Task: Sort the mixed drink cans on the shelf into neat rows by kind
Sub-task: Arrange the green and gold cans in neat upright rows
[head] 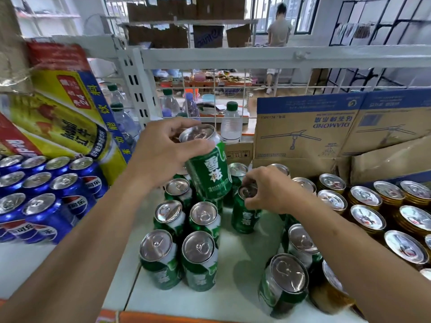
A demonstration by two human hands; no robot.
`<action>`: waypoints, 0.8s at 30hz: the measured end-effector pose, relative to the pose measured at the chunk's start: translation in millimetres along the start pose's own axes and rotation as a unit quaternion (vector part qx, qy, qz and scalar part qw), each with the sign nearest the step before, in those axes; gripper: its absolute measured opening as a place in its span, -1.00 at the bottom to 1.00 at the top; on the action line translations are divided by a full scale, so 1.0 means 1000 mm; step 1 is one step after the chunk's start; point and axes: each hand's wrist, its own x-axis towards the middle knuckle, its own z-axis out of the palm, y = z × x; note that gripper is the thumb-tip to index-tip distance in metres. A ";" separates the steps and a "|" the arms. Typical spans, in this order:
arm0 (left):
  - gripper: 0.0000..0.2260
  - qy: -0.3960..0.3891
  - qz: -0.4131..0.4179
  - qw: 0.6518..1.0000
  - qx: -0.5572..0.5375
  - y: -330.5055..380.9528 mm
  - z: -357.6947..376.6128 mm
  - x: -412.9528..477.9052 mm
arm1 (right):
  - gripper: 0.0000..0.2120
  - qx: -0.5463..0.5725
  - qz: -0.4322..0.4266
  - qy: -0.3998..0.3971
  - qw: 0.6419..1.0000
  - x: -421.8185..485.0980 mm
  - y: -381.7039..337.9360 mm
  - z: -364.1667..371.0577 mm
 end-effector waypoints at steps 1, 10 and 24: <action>-0.63 0.012 -0.002 1.000 -0.013 0.000 -0.002 -0.001 | -0.75 -0.002 -0.003 0.000 1.000 0.002 -0.002 0.001; -0.79 0.041 -0.034 0.995 -0.080 -0.005 -0.015 -0.010 | -0.78 0.013 -0.007 -0.004 1.000 0.013 -0.009 0.010; -0.71 0.008 -0.066 0.992 -0.107 -0.007 0.003 -0.014 | -0.87 0.049 -0.010 0.000 0.999 0.017 -0.007 0.014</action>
